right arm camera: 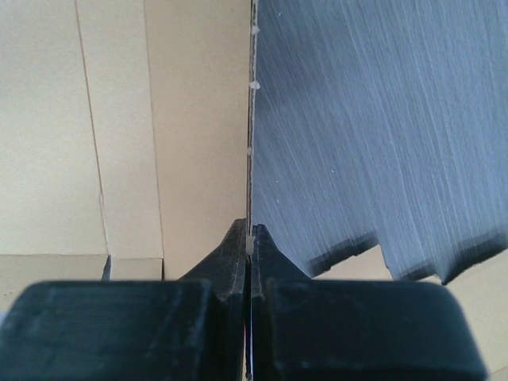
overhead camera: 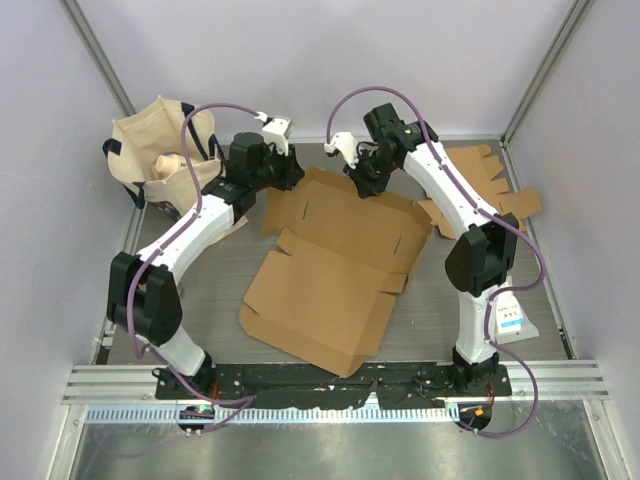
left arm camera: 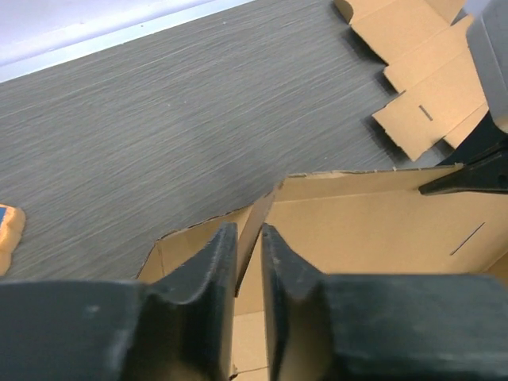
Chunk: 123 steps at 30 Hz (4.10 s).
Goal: Fold the paper box
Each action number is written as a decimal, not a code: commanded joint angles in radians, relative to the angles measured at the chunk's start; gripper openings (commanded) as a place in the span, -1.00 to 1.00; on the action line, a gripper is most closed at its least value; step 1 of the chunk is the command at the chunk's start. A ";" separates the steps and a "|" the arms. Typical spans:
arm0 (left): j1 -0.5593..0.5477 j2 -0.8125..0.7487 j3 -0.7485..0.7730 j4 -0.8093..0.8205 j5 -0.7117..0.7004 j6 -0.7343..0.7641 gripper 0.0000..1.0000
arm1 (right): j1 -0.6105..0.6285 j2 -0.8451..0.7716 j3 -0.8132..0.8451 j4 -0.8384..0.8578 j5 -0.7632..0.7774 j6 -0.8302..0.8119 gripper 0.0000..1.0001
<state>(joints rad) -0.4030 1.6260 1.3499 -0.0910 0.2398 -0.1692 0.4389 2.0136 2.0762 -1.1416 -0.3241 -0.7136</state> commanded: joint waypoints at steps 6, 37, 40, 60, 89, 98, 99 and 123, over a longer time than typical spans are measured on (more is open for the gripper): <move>-0.049 -0.052 -0.020 0.000 -0.212 -0.050 -1.00 | 0.073 0.005 0.047 0.147 0.233 0.034 -0.67; -0.143 -0.255 -0.324 0.292 -0.277 0.069 -1.00 | 0.007 -0.483 -0.552 0.665 0.174 0.277 0.57; -0.148 -0.261 -0.330 0.295 -0.280 0.069 -1.00 | 0.033 -0.446 -0.527 0.625 0.134 0.178 0.51; -0.155 -0.379 -0.376 0.161 -0.450 -0.262 -0.35 | 0.277 -0.360 -0.614 0.850 0.502 -0.004 -0.93; -0.135 -0.169 -0.597 0.169 -0.551 -0.463 0.39 | 0.208 -0.366 -0.564 0.724 0.263 -0.029 -0.97; -0.131 -0.075 -0.561 0.273 -0.400 -0.397 0.32 | 0.204 -0.360 -0.553 0.724 0.254 -0.026 -0.97; -0.131 -0.075 -0.564 0.286 -0.367 -0.400 0.28 | 0.204 -0.358 -0.553 0.726 0.255 -0.024 -0.97; -0.126 -0.331 -0.693 0.360 -0.183 -0.524 0.33 | 0.207 -0.383 -0.626 0.782 0.312 -0.029 -0.97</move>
<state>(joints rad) -0.5343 1.5116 0.6113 0.3779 0.1272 -0.7761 0.6456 1.6798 1.4734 -0.4397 -0.0509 -0.7319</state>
